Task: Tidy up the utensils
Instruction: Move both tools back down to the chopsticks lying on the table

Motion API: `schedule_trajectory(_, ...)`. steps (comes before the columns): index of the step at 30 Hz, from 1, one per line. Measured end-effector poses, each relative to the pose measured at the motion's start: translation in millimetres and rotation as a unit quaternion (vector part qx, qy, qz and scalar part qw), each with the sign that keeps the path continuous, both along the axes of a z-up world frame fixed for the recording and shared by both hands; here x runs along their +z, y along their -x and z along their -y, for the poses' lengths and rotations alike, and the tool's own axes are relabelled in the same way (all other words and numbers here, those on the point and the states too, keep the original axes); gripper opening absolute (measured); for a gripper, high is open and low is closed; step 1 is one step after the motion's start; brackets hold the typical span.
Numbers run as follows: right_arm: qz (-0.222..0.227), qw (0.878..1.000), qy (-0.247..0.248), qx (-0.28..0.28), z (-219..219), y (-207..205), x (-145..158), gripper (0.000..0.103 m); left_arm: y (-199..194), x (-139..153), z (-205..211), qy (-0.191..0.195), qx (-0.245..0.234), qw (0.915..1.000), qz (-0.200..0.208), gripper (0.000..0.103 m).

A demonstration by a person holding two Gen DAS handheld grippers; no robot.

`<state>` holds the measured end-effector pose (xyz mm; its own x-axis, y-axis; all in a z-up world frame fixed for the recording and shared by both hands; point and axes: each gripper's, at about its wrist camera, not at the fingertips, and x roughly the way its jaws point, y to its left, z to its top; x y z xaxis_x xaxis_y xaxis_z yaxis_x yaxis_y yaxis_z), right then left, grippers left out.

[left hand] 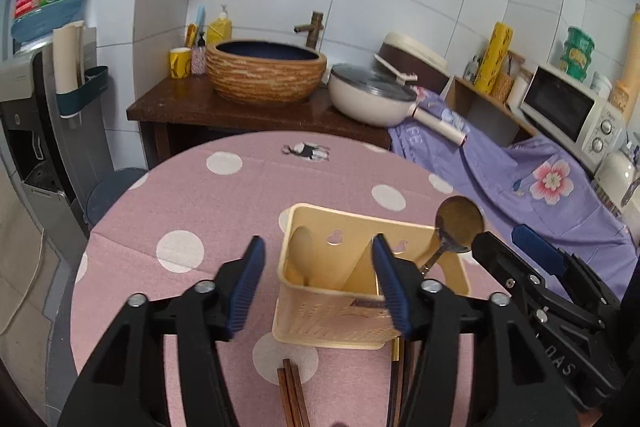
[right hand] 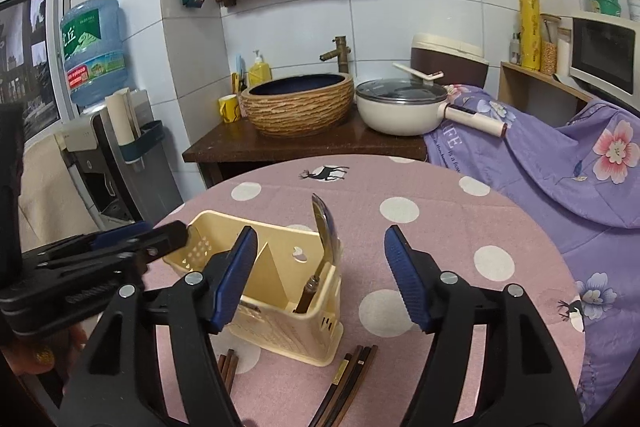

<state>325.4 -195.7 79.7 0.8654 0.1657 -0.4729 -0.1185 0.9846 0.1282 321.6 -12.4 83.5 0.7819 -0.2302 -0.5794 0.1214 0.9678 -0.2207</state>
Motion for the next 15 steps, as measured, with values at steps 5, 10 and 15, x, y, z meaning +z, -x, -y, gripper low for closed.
schedule_trajectory(5,-0.001,1.000,-0.007,-0.019,13,33,-5,0.074,40,-3,-18,-0.020,0.030,0.9992,0.020,0.069)
schedule_trajectory(10,-0.073,0.996,0.044,-0.033,16,58,-58,0.076,73,-51,-27,-0.087,0.042,0.9952,-0.015,0.064)
schedule_trajectory(15,-0.144,0.985,0.091,-0.029,7,73,-119,0.076,93,-110,-21,-0.107,0.015,0.9908,-0.082,0.048)
